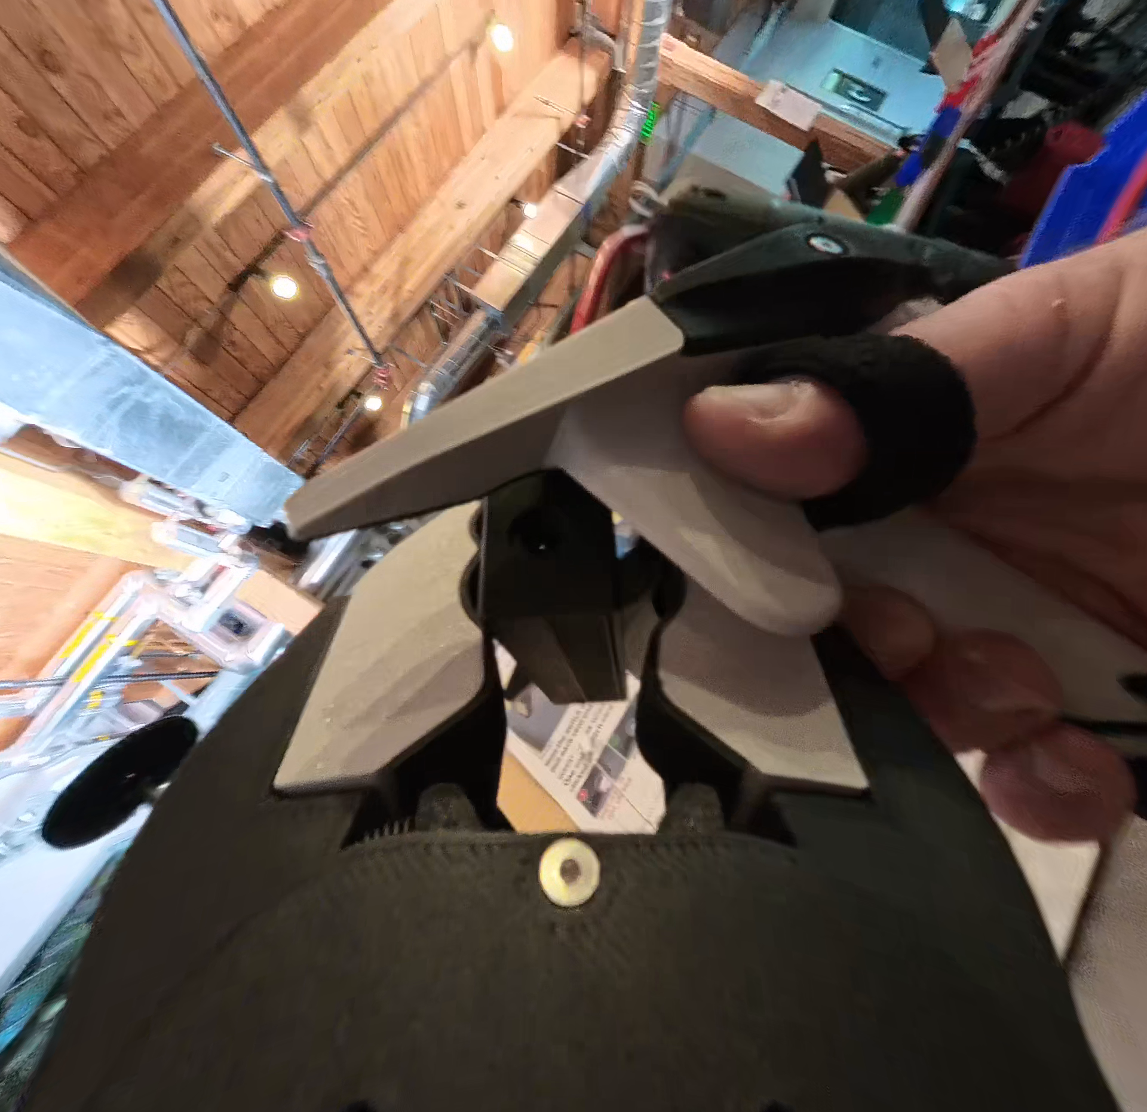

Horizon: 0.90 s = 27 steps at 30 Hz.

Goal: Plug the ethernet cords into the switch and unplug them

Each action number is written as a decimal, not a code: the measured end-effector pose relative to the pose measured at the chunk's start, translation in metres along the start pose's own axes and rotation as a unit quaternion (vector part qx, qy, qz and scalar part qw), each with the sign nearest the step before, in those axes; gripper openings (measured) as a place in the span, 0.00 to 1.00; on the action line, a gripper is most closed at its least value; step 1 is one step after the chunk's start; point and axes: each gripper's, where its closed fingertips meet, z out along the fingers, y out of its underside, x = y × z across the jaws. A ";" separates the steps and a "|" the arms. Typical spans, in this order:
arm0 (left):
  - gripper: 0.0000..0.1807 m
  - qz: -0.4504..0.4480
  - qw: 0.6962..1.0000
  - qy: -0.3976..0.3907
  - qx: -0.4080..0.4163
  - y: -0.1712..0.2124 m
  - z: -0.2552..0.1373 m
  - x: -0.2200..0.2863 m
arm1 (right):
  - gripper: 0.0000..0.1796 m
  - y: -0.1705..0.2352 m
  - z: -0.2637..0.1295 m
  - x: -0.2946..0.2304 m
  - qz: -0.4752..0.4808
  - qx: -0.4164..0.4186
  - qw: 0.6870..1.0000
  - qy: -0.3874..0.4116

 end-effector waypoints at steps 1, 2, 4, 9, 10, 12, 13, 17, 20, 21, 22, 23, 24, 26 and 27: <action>0.21 0.004 1.000 -0.015 -0.001 0.001 -0.002 -0.004 | 0.68 0.004 0.001 -0.001 0.018 -0.005 1.000 -0.007; 0.21 0.009 1.000 -0.009 -0.002 0.001 -0.002 -0.003 | 0.68 0.006 0.002 -0.001 0.034 -0.007 0.999 -0.013; 0.20 0.008 1.000 -0.003 -0.010 0.002 -0.002 -0.002 | 0.68 0.006 0.001 -0.002 0.058 -0.002 0.998 -0.024; 0.17 -0.018 1.000 -0.005 -0.020 0.002 -0.002 0.000 | 0.68 0.004 0.001 -0.004 0.084 0.012 0.996 -0.037; 0.17 -0.020 0.999 -0.011 -0.028 0.004 -0.001 -0.001 | 0.68 0.005 0.001 -0.002 0.086 0.010 0.996 -0.034; 0.18 -0.027 0.998 -0.036 -0.034 0.009 -0.004 -0.012 | 0.73 0.013 0.000 0.001 0.082 -0.006 0.996 -0.030; 0.17 -0.043 0.998 -0.037 -0.038 0.013 -0.005 -0.017 | 0.78 0.018 -0.001 0.004 0.083 -0.016 0.996 -0.024; 0.17 -0.139 0.989 -0.042 -0.041 0.033 -0.016 -0.048 | 0.76 0.035 -0.007 0.007 0.067 -0.095 0.993 -0.015; 0.17 -0.268 0.962 -0.042 -0.013 0.046 -0.026 -0.073 | 0.70 0.056 -0.017 -0.009 -0.017 -0.218 0.975 -0.025; 0.17 -0.323 0.946 -0.024 -0.001 0.050 -0.027 -0.076 | 0.68 0.060 -0.021 -0.018 -0.043 -0.253 0.966 -0.035; 0.17 -0.373 0.928 -0.014 0.009 0.055 -0.029 -0.080 | 0.63 0.063 -0.026 -0.029 -0.070 -0.282 0.955 -0.053; 0.17 -0.427 0.904 -0.011 0.006 0.064 -0.029 -0.083 | 0.62 0.061 -0.029 -0.036 -0.103 -0.299 0.947 -0.060; 0.17 -0.479 0.878 0.004 0.004 0.072 -0.029 -0.082 | 0.62 0.054 -0.029 -0.039 -0.145 -0.302 0.941 -0.050; 0.17 -0.540 0.841 0.007 0.015 0.082 -0.031 -0.084 | 0.59 0.033 -0.028 -0.036 -0.240 -0.294 0.925 0.001; 0.17 -0.557 0.830 0.012 0.007 0.087 -0.030 -0.082 | 0.57 0.023 -0.028 -0.032 -0.278 -0.288 0.916 0.031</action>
